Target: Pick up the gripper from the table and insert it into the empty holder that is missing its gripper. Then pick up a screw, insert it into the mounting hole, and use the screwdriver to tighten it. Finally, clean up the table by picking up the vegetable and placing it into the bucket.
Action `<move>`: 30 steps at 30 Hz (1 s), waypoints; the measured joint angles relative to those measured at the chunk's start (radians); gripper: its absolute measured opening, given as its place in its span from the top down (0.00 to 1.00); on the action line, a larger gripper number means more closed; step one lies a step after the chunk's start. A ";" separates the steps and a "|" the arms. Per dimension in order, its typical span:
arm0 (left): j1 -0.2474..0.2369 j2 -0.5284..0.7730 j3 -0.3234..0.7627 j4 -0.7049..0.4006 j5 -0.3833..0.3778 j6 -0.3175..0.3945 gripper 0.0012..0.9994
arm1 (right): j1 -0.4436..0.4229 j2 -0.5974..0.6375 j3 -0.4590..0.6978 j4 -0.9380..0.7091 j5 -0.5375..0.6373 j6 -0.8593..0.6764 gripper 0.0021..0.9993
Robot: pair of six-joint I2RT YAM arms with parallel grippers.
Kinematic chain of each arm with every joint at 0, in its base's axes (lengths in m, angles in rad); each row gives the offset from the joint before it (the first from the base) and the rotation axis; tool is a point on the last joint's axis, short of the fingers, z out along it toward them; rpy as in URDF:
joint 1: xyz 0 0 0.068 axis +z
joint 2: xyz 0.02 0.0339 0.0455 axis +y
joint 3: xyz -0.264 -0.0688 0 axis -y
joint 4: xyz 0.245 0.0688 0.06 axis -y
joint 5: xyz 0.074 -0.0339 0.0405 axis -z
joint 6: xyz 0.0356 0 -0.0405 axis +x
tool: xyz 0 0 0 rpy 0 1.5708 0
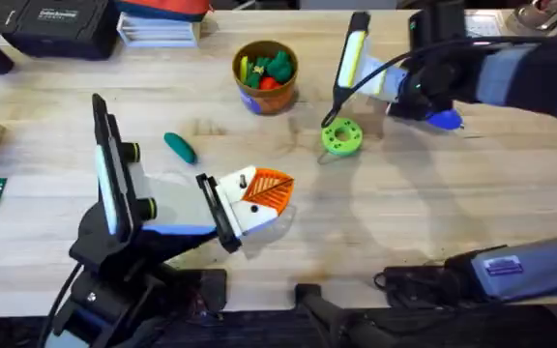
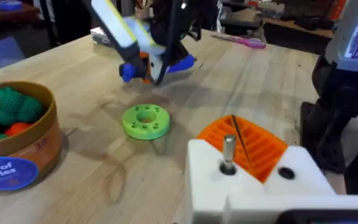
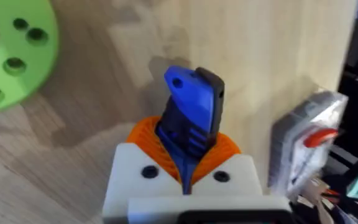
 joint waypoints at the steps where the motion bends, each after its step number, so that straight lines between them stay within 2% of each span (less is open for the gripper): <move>1: 0.000 0.000 0.000 0.000 0.000 0.000 1.00 | 0.000 0.020 0.000 0.002 0.000 -0.002 0.98; 6: 0.000 0.000 0.000 0.000 0.000 0.000 1.00 | 0.003 0.072 0.010 0.013 0.008 0.017 0.98; 7: 0.000 0.000 0.000 0.000 0.000 0.000 1.00 | 0.003 0.076 0.014 0.011 0.009 0.028 0.94; 13: 0.000 0.000 0.000 0.000 0.000 0.000 1.00 | 0.003 0.074 0.042 0.032 0.031 0.114 0.09; 14: 0.000 0.000 0.000 0.000 0.000 0.000 1.00 | 0.002 0.072 0.048 0.030 0.034 0.138 0.03; 15: 0.000 0.000 0.000 0.000 0.000 0.000 1.00 | 0.001 0.069 0.050 0.017 0.036 0.166 0.01; 19: 0.000 0.000 0.000 0.000 0.000 0.002 0.97 | 0.000 0.039 0.050 -0.075 0.034 0.284 0.01; 20: 0.000 0.000 0.000 0.000 0.000 0.004 0.86 | 0.000 0.026 0.050 -0.106 0.026 0.312 0.01; 25: 0.000 0.000 0.000 0.000 0.000 0.003 0.09 | 0.000 -0.084 0.081 -0.260 -0.050 0.448 0.01; 26: 0.000 0.000 0.000 0.000 0.000 0.001 0.03 | 0.000 -0.118 0.095 -0.290 -0.069 0.476 0.01; 30: 0.000 0.000 0.000 0.000 -0.001 0.000 0.01 | 0.009 -0.261 0.150 -0.374 -0.139 0.577 0.01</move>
